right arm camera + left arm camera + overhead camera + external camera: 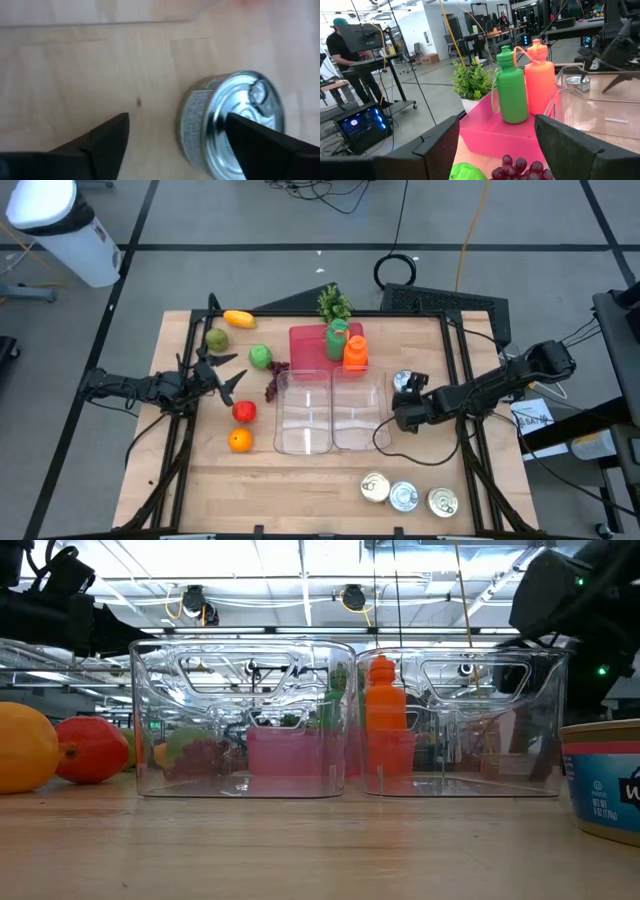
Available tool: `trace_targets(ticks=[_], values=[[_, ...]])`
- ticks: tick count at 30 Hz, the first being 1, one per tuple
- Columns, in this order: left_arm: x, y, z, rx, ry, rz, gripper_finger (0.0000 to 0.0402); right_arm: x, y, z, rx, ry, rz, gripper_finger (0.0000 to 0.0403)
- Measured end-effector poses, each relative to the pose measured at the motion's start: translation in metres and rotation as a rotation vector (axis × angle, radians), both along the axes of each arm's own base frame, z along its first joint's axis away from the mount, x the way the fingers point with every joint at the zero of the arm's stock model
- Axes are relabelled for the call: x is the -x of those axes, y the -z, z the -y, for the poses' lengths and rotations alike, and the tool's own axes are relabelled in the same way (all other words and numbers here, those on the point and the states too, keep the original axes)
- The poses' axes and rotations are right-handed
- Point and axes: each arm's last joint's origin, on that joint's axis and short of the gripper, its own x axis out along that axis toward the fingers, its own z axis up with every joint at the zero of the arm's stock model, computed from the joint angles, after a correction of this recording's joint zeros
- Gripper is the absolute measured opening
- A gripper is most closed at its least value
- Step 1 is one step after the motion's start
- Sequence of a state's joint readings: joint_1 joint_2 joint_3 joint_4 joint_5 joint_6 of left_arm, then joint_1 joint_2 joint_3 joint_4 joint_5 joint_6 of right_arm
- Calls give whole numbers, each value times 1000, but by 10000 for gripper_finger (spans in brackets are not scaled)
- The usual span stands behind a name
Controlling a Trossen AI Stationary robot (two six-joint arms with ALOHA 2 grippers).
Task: Pick & Place Food Item
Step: Put the top green tuna can into the right transparent bin
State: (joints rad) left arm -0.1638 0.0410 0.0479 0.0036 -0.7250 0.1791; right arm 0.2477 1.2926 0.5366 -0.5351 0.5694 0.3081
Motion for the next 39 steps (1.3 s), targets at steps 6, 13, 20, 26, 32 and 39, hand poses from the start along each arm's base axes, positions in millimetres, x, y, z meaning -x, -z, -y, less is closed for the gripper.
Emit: trace_targets(ticks=[6,13,20,26,32,39], values=[[0,0,0,0,1,0,273,9,9,8,47,52,-10,189],[0,0,0,0,0,0,273,14,13,10,59,113,11,36],[0,0,0,0,0,0,273,22,21,11,32,175,10,2],[0,0,0,0,1,0,273,17,3,3,15,164,143,0],[0,0,0,0,0,0,273,18,-24,0,-23,129,292,0],[0,0,0,0,0,0,273,27,-48,3,35,133,463,0]])
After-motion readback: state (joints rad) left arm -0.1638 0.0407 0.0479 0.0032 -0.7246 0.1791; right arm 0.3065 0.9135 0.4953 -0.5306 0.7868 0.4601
